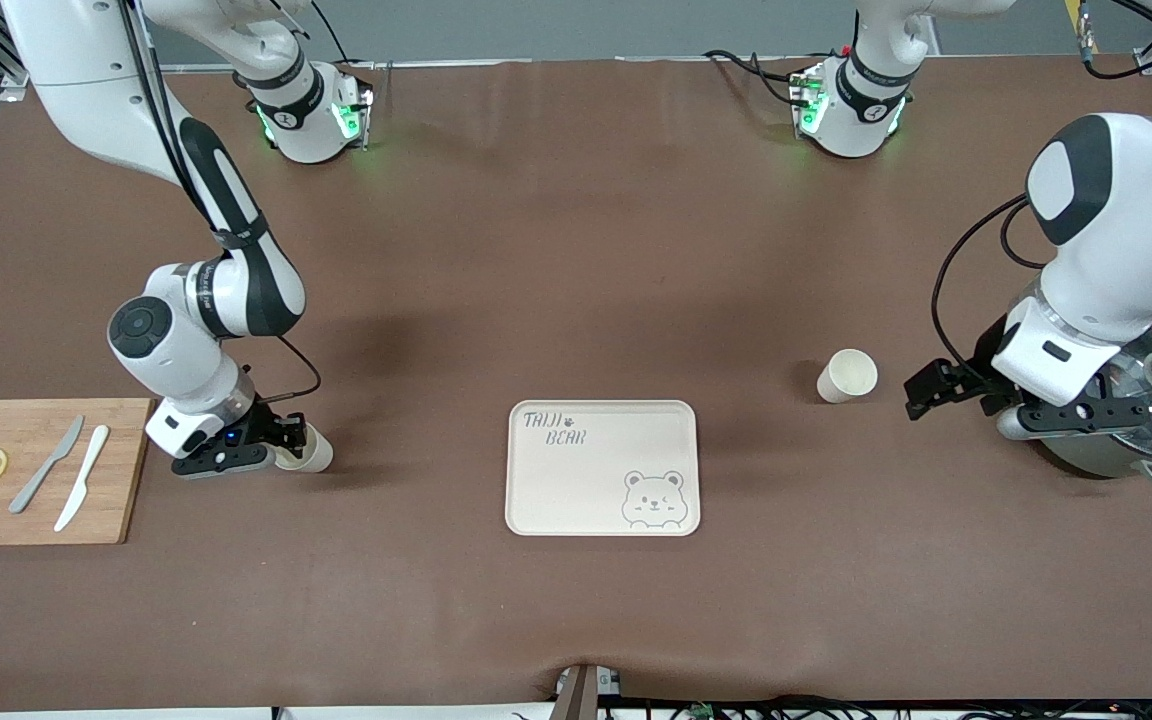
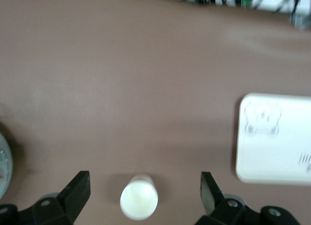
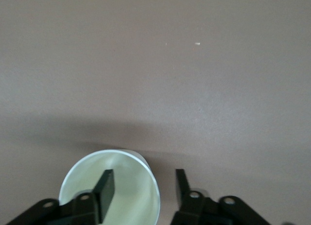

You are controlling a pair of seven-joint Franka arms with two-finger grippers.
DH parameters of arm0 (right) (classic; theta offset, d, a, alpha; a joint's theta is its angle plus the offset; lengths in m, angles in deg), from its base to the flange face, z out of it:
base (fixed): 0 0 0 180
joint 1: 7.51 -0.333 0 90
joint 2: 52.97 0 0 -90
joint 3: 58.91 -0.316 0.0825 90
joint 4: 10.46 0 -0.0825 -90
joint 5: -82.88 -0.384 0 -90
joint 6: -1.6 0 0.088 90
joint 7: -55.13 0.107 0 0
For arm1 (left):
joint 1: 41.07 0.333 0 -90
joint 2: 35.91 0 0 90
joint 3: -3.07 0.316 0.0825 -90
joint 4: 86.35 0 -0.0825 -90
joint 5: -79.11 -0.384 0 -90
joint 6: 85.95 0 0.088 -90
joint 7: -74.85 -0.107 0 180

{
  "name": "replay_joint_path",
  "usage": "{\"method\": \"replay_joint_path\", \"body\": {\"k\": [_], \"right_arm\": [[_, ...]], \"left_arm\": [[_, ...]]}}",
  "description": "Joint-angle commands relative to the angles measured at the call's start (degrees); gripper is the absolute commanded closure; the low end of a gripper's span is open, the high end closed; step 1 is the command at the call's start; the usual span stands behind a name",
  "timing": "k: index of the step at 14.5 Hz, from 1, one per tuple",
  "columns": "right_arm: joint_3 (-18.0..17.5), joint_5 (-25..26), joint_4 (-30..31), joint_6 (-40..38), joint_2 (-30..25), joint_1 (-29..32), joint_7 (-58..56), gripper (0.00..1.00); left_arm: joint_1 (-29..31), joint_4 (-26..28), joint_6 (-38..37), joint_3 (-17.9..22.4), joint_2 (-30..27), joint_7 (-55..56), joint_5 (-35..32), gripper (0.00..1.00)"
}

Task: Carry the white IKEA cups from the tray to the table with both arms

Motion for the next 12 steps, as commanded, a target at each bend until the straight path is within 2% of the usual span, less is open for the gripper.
{"method": "replay_joint_path", "body": {"k": [1,4,6,8,12], "right_arm": [[-0.6,-0.3,-9.0,-16.2,-3.4,1.1,-0.8,0.0],[-0.6,-0.3,-25.9,-42.8,-5.0,1.4,1.1,0.0],[-0.6,-0.4,-33.1,-52.9,-5.2,1.7,5.6,0.0],[-0.6,-0.5,-33.6,-55.0,-8.1,2.4,8.7,0.0],[-0.7,-0.8,-33.4,-58.6,-13.2,7.3,8.6,0.0]], "left_arm": [[-0.1,-2.7,-6.3,0.0,0.9,-4.8,0.2,0.0],[-0.1,-4.0,-11.7,-0.1,0.4,-4.8,0.2,0.0],[-0.1,-4.3,-14.1,0.0,0.4,-4.9,0.0,0.0],[-0.3,-4.4,-14.7,-0.1,0.4,-4.8,-4.5,0.0],[0.0,-5.4,-14.7,-0.8,0.4,-4.9,-6.7,0.0]]}}
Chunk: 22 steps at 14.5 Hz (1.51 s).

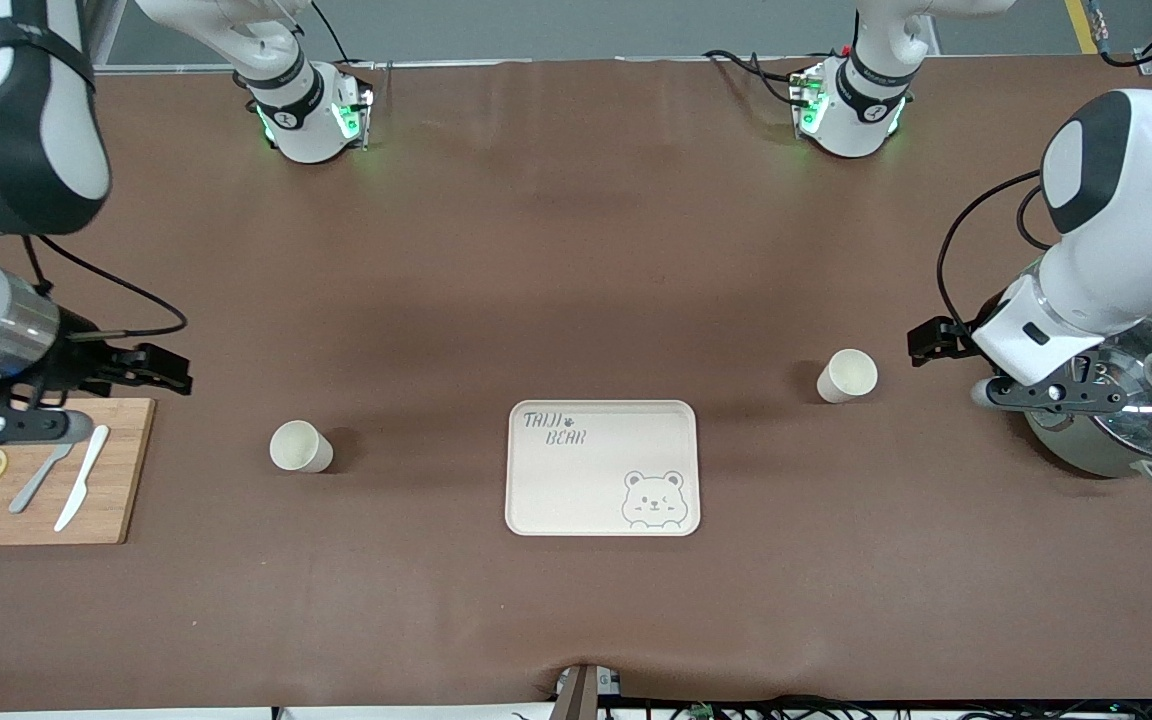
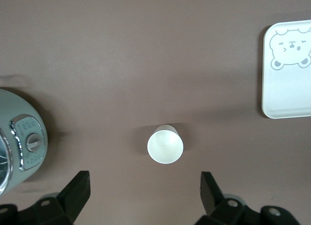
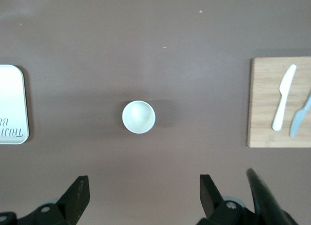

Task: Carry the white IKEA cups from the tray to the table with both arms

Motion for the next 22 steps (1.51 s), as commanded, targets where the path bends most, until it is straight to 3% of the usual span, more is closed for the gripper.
{"method": "replay_joint_path", "body": {"k": [1,20,22], "right_arm": [[-1.1,-0.8,0.2,-2.2,-3.4,5.2,-0.1,0.0],[-1.3,-0.1,0.3,-4.1,-4.5,5.0,0.1,0.0],[-1.3,-0.1,0.2,-5.6,-4.4,4.6,0.0,0.0]], "left_arm": [[0.3,-2.5,-1.5,-0.4,0.4,-0.7,-2.3,0.0],[0.7,-5.8,-2.4,-0.2,-0.5,-1.6,-1.3,0.0],[0.7,-7.6,-5.5,-0.2,-0.8,-1.7,-1.4,0.0]]}}
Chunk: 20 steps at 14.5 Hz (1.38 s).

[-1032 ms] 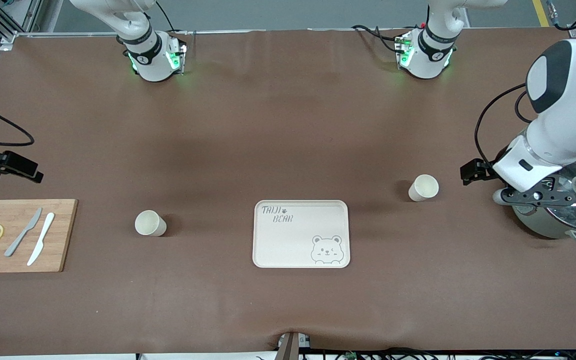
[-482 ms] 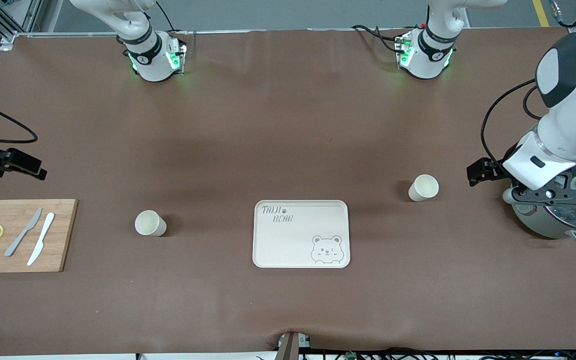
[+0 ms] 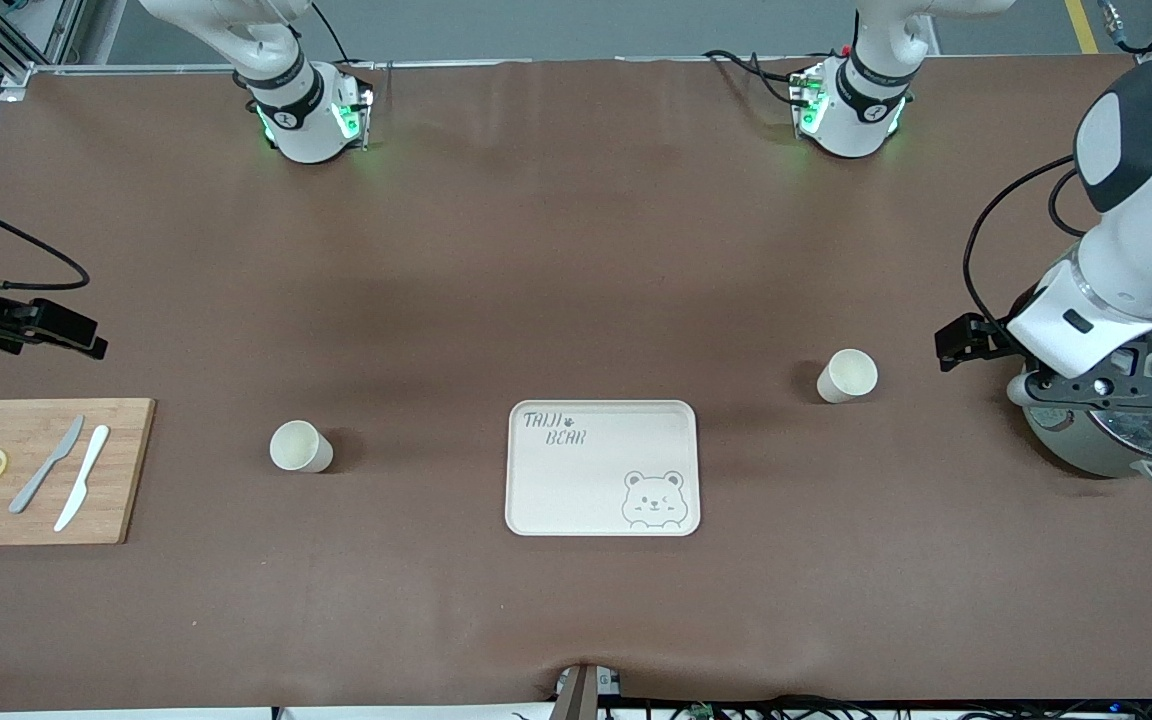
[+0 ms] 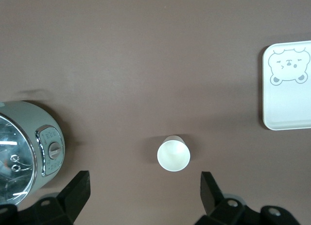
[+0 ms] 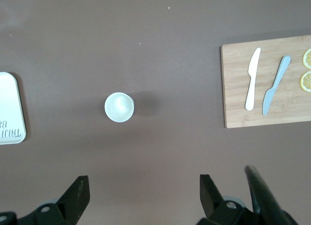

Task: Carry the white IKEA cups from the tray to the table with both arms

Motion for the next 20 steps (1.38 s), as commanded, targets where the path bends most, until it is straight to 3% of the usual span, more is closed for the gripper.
{"method": "replay_joint_path", "body": {"k": [1,4,20], "right_arm": [[-0.2,0.0,0.0,-1.2,-0.2,-0.4,0.2,0.0],[-0.2,0.0,0.4,-1.5,0.0,-0.4,0.2,0.0],[-0.2,-0.4,0.4,-1.0,0.3,-1.1,0.7,0.0]], "left_arm": [[0.1,-3.4,-4.5,-0.1,-0.7,-1.4,-0.3,0.0],[0.2,-5.4,-5.6,-0.2,-1.2,-1.4,-0.2,0.0],[1.1,-5.3,-7.1,0.0,-1.5,-2.4,0.7,0.0]]}}
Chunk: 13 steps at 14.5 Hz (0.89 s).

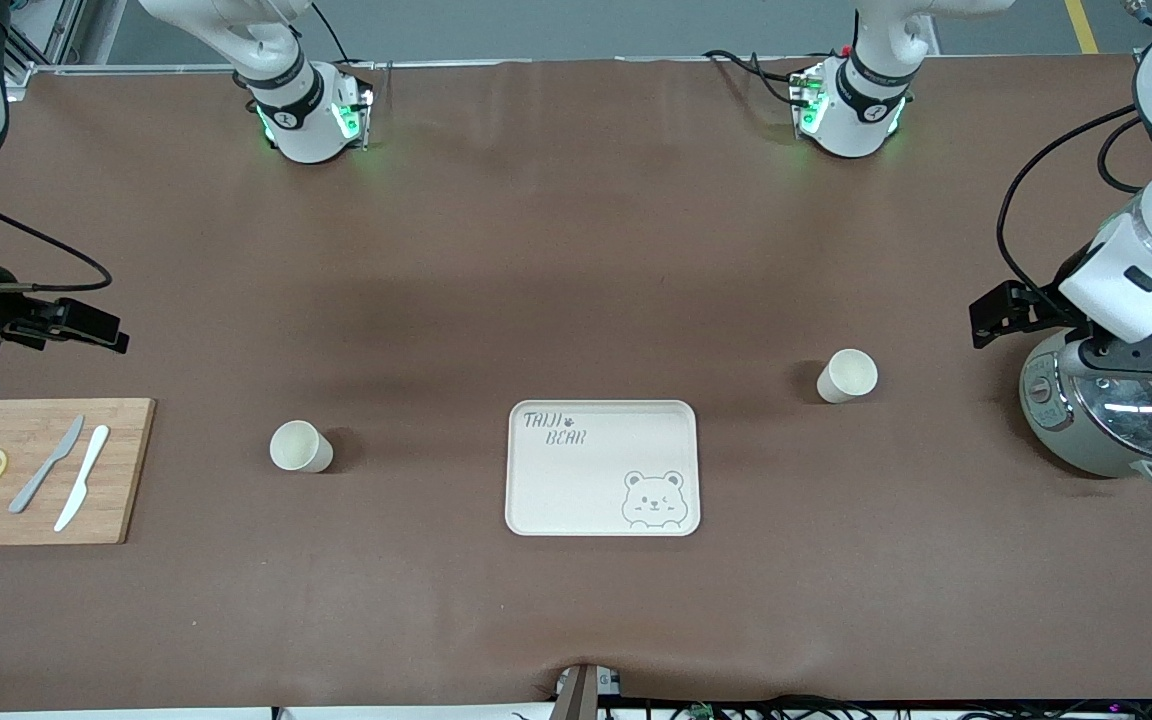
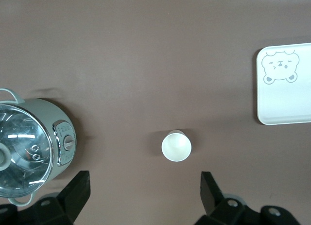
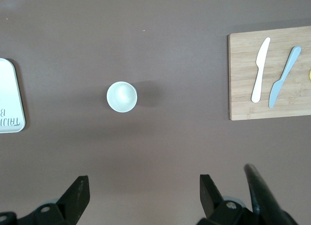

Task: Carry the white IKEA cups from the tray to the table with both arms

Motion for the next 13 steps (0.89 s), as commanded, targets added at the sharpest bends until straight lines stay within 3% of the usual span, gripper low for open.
{"method": "replay_joint_path", "body": {"k": [1,13], "right_arm": [[0.1,-0.4,0.0,0.4,-0.1,-0.3,0.7,0.0],[0.1,-0.3,0.0,0.0,0.3,-0.3,0.0,0.0]], "left_arm": [[0.3,-0.5,-2.0,-0.1,-0.1,-1.3,1.4,0.0],[0.2,-0.5,-4.7,0.1,0.2,-1.3,1.0,0.0]]}}
